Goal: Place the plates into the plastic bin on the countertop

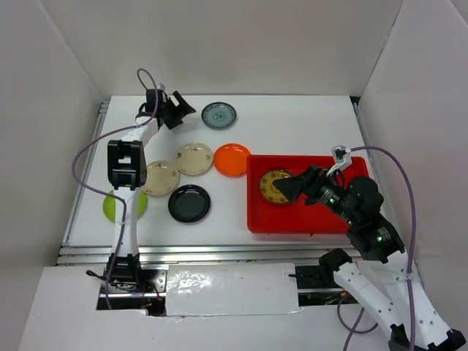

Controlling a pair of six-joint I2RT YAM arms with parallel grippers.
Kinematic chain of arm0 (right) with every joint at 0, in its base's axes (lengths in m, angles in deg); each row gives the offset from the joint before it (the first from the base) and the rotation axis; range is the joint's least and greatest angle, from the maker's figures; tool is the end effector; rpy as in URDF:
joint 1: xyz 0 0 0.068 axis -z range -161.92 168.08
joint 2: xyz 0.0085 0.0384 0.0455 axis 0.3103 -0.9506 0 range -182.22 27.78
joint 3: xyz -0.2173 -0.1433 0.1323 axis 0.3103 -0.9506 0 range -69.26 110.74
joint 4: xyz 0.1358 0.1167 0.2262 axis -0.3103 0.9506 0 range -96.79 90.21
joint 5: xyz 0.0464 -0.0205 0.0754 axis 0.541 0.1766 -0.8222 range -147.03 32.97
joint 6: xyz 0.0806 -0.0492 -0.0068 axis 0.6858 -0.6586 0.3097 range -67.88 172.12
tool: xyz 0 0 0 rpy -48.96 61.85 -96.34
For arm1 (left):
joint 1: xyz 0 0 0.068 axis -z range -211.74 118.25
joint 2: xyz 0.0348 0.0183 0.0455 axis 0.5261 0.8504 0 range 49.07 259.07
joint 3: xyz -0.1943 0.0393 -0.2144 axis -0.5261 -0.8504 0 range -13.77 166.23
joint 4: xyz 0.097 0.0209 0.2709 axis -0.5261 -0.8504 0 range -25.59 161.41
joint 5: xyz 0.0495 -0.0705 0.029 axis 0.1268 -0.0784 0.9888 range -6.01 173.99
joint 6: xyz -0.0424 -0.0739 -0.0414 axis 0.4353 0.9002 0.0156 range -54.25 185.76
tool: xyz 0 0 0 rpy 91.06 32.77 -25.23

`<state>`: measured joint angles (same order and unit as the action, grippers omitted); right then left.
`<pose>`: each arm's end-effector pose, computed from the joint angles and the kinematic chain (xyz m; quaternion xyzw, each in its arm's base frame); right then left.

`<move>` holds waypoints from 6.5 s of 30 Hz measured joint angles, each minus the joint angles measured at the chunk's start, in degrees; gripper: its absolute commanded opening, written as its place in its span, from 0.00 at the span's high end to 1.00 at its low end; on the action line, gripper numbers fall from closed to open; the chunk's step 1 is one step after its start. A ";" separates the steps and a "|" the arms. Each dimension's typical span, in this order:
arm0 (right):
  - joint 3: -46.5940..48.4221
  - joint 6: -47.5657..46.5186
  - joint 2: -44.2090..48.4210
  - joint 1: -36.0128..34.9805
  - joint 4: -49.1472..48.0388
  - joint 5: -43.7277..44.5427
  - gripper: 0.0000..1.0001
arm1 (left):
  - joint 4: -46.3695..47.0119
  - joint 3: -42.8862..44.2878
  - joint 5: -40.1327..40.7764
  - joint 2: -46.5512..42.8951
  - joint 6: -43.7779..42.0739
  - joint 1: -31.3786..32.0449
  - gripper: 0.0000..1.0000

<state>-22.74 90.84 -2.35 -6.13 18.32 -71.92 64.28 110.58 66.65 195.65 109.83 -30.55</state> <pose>0.1506 0.0918 0.3670 0.0113 0.7571 0.4209 0.4995 0.6679 -0.0395 0.1455 -0.2411 0.8221 -0.3122 0.4105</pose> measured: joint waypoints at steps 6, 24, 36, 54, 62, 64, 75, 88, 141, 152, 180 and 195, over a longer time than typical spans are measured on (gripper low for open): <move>0.04 -0.04 -0.07 0.09 -1.11 -0.83 0.00 | 6.36 2.10 -4.66 4.00 3.17 1.16 0.02; 3.72 -0.11 3.96 0.11 1.62 -0.50 0.00 | 8.68 4.22 -0.02 8.22 6.32 6.86 0.96; 4.44 -0.48 4.57 0.20 2.71 0.72 0.00 | 10.75 -18.01 4.70 -8.44 10.14 6.95 1.00; 8.07 -0.33 5.68 0.26 5.75 4.20 0.00 | -6.16 -18.86 7.69 -35.89 0.98 22.01 1.00; 12.79 -0.68 8.20 0.26 8.28 7.39 0.00 | -13.66 -30.91 10.29 -35.89 -0.66 38.12 1.00; 12.83 -0.66 8.59 0.26 9.14 7.65 0.00 | -14.38 -31.47 11.54 -35.89 -0.70 39.71 1.00; 12.83 -0.66 8.72 0.26 10.56 8.09 0.00 | -15.41 -25.59 14.43 -27.36 -2.12 42.47 0.72; 12.17 -0.87 8.28 0.26 10.32 7.43 0.00 | -18.14 -27.58 21.29 -37.38 -2.21 47.78 0.01; -6.58 -4.55 -9.35 1.95 -14.80 -21.11 0.00 | -31.67 -89.09 20.68 -91.71 7.72 -34.05 0.01; -6.91 -4.11 -10.99 4.98 -18.08 -26.16 0.00 | -23.69 -92.37 22.75 -83.32 12.87 -33.94 0.01; -6.88 -5.33 -9.92 5.27 -16.41 -22.43 0.00 | -15.47 -94.31 24.52 -83.36 17.25 -35.95 1.00; 0.15 -1.97 -5.38 9.05 -6.91 -6.88 0.00 | -16.74 -68.96 17.05 -91.49 9.60 -15.58 1.00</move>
<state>-22.58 88.87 -7.72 2.92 11.41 -78.81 47.53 41.62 83.70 104.16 119.42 -46.14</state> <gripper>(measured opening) 0.998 0.181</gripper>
